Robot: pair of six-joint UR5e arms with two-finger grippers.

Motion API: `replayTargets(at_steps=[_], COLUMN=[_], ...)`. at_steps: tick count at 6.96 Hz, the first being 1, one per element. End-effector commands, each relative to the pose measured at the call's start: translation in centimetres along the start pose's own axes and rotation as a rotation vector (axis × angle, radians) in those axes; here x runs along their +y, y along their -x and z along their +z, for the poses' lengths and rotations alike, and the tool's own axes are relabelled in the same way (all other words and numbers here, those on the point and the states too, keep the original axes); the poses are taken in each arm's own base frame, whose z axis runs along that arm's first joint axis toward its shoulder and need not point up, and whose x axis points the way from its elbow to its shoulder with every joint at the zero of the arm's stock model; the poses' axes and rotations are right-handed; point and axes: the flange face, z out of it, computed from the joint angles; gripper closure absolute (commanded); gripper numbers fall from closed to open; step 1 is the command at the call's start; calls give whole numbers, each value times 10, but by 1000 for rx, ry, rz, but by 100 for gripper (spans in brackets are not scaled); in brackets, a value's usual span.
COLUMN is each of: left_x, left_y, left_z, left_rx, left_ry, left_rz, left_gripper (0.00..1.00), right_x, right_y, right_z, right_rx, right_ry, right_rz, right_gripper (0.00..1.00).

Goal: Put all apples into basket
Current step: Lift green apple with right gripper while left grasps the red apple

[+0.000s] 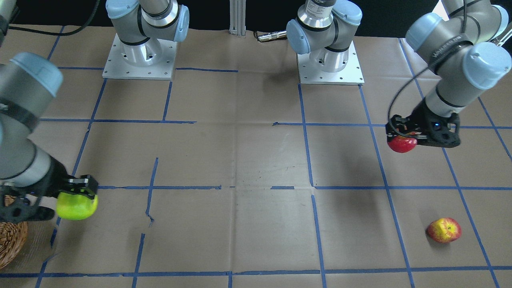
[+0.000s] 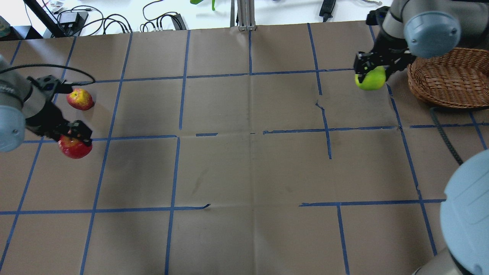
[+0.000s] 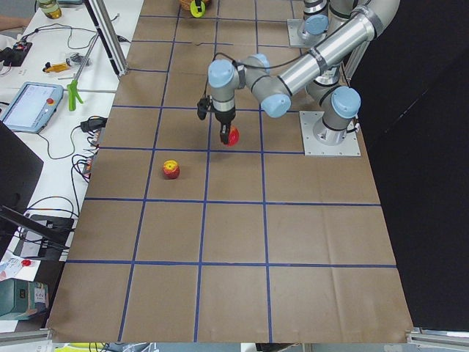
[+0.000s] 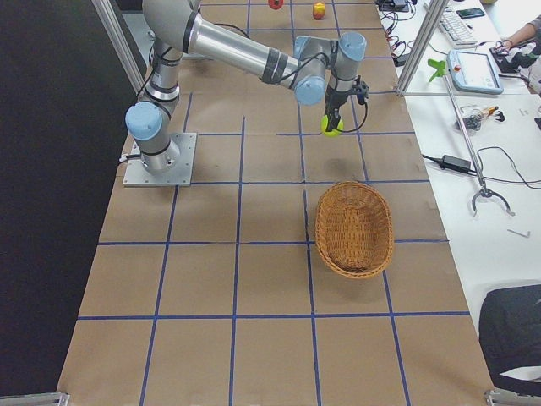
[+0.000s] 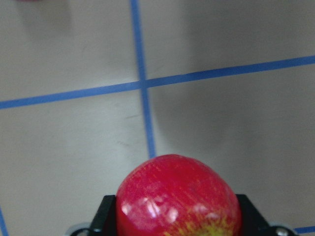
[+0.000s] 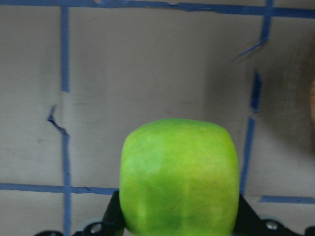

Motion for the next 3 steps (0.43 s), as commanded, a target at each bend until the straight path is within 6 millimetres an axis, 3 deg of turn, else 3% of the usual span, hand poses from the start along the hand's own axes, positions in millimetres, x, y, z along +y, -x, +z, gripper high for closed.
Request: replayTargets(at_steps=[1, 3], left_x=[-44, -99], left_y=[-168, -288], left_z=[-22, 5], left_rx=[-7, -12], left_ry=[21, 45], left_rz=[328, 482], left_gripper=[68, 65], right_x=[16, 8], right_y=[-134, -219], right_z=[-3, 5], right_rx=[26, 40], right_ry=[-37, -69], right_rz=[-154, -183], right_gripper=[87, 88])
